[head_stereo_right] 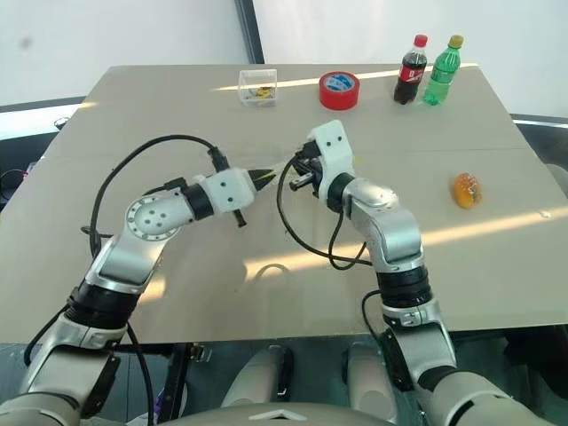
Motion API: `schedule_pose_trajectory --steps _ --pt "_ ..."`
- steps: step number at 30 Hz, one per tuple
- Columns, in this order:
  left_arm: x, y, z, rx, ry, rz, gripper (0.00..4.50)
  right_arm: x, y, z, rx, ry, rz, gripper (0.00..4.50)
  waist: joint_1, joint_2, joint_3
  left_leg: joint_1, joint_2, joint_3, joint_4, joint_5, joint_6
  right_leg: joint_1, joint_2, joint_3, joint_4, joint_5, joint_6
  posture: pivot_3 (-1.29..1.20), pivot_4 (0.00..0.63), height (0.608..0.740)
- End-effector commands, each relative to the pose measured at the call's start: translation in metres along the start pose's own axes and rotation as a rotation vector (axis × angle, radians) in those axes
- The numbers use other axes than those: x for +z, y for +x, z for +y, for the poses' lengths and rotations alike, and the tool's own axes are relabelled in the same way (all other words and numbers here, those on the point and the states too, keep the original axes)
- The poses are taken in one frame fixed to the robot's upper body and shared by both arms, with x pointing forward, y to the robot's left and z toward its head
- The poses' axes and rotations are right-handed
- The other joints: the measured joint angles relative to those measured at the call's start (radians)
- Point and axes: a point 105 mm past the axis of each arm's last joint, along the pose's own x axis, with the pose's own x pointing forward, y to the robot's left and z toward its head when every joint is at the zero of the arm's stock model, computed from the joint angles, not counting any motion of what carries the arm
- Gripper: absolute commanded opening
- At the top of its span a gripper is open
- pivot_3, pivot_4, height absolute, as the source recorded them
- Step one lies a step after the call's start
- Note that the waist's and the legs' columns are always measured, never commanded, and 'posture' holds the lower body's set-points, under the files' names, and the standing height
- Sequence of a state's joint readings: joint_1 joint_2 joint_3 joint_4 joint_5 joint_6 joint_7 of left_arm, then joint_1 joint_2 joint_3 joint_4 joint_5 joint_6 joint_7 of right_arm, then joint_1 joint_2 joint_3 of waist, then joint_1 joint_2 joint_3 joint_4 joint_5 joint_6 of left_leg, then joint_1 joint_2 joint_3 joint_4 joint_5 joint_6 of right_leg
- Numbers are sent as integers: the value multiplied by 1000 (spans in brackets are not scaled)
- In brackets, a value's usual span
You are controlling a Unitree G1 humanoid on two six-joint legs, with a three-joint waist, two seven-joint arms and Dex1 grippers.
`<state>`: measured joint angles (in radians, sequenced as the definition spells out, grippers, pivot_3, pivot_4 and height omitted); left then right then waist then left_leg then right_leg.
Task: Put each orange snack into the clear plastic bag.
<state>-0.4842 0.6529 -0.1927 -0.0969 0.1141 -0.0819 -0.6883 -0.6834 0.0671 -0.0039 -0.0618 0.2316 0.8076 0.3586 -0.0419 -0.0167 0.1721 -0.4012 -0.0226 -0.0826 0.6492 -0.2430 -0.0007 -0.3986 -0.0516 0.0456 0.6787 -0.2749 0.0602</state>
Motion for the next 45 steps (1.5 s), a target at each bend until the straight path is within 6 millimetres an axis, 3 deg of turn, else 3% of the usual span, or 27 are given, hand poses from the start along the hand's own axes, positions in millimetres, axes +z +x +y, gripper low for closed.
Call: schedule_pose_trajectory --steps 1,4,8,14,18,19,22,24,26,27,30,31,37,45 --pt "12 -5 9 22 43 -51 0 10 3 -7 -44 -3 -48 26 0 0 0 0 0 0 0 0 0 0 0 0 0 0 0 0 150 740" --pt "8 -7 12 31 42 -41 0 4 5 -23 -153 -398 -33 26 3 0 0 0 -2 0 0 0 0 0 -1 0 0 0 0 0 150 740" --pt "4 -9 13 35 50 -29 0 0 1 -26 -153 -833 -49 26 -3 0 0 0 -2 1 0 0 0 0 0 0 -1 0 0 0 150 740" --pt "-1 -10 15 44 51 -18 0 -2 2 -8 -42 -1114 -128 26 -8 0 0 0 0 2 0 0 0 0 1 1 0 0 0 0 150 740" --pt "-1 -10 13 39 56 -19 0 -14 5 -4 42 -1269 -85 26 -3 0 0 0 0 2 0 0 0 0 0 1 0 0 0 0 150 740" --pt "-1 -10 13 38 56 -19 0 -15 6 -5 44 -1288 -82 26 -2 0 0 0 -1 1 0 0 0 0 1 1 0 0 0 0 150 740" --pt "-2 -11 12 38 54 -17 0 -20 5 -14 36 -1341 -41 767 -1 0 0 0 0 1 0 0 0 0 0 1 0 0 0 0 150 740" --pt "-3 -11 11 40 49 -14 0 -21 4 -22 17 -1372 -12 1565 -1 0 0 0 0 1 0 0 0 0 0 1 0 0 0 0 150 740" --pt "-4 -12 11 43 46 -11 0 -21 2 -26 4 -1388 0 2047 0 0 0 0 0 1 0 0 0 0 1 1 0 0 0 0 150 740" --pt "-4 -12 11 45 45 -9 0 -21 2 -28 2 -1394 5 2651 0 0 0 0 -1 1 0 0 0 0 1 1 0 0 0 0 150 740" --pt "-7 -12 13 61 22 4 0 -19 0 -28 -7 -1425 -5 3807 -1 0 0 0 0 1 0 0 0 0 1 1 0 0 0 0 150 740" --pt "-8 -12 14 66 19 11 0 -17 -1 -28 -17 -1445 -15 4458 -2 0 0 0 -1 1 0 0 0 0 1 1 0 0 0 0 150 740" --pt "-19 -13 15 88 -28 60 0 -7 -12 -30 -40 -1383 -26 4458 0 0 0 0 0 1 0 0 0 0 1 1 0 0 0 0 150 740" --pt "-30 -11 18 114 -66 94 0 11 -60 -36 -125 -1189 5 4458 4 0 0 0 -1 0 1 0 0 1 0 0 0 0 0 0 150 740"
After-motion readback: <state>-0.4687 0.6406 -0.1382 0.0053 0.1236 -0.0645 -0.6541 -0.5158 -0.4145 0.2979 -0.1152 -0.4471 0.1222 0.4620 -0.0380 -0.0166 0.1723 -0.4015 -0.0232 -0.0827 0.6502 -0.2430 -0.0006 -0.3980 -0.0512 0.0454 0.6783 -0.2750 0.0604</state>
